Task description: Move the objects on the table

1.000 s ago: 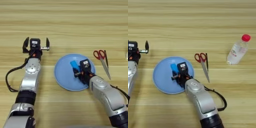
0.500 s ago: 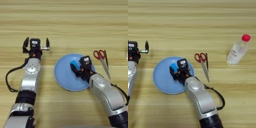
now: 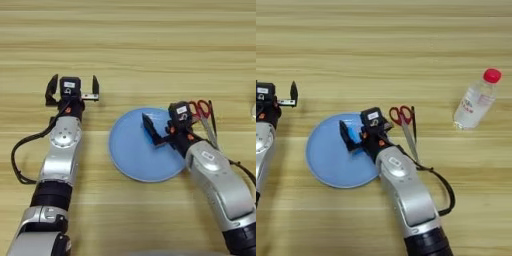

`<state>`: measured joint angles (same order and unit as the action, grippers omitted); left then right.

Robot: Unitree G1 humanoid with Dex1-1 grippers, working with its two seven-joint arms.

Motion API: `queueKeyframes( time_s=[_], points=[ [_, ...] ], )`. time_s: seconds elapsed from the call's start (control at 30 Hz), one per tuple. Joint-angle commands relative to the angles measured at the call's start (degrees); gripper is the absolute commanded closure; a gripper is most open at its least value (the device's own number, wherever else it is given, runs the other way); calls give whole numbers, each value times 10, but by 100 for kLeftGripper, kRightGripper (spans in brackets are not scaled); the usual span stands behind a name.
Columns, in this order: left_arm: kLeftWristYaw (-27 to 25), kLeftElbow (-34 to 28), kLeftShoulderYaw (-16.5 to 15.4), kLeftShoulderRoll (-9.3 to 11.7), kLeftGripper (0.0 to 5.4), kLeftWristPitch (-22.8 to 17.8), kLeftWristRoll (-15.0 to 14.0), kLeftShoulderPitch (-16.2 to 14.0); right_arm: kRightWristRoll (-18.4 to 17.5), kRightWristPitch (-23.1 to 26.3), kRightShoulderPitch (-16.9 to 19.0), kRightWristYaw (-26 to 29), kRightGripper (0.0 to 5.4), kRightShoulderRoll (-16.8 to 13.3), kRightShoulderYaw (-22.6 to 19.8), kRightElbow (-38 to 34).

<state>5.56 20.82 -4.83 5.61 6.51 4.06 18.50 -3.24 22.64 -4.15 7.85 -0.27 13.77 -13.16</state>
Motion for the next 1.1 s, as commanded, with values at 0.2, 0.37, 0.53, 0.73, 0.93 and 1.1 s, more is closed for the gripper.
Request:
queueKeyframes(
  time_s=[0.2, 0.37, 0.53, 0.73, 0.93, 1.1],
  points=[
    [3, -5, 1, -1, 0, -8, 0, -4, -33, -61, -74, 30, 4, -40, -103, 97],
    [1, -4, 0, 0, 0, -6, -1, -3, -36, -91, -90, 55, 4, -69, -127, 127],
    [0, -3, -1, 1, 0, -6, -2, -3, -36, -137, -112, 79, 4, -99, -144, 194],
    [0, -4, -1, 1, 0, -5, -1, -4, -41, -170, -131, 87, 4, -103, -158, 251],
    [3, -15, 2, -1, 0, -6, 3, -9, -41, -186, -140, 89, 4, -103, -166, 276],
    [6, -18, 3, -2, 0, -9, 4, -10, -41, -189, -136, 94, 4, -103, -163, 270]
  ],
)
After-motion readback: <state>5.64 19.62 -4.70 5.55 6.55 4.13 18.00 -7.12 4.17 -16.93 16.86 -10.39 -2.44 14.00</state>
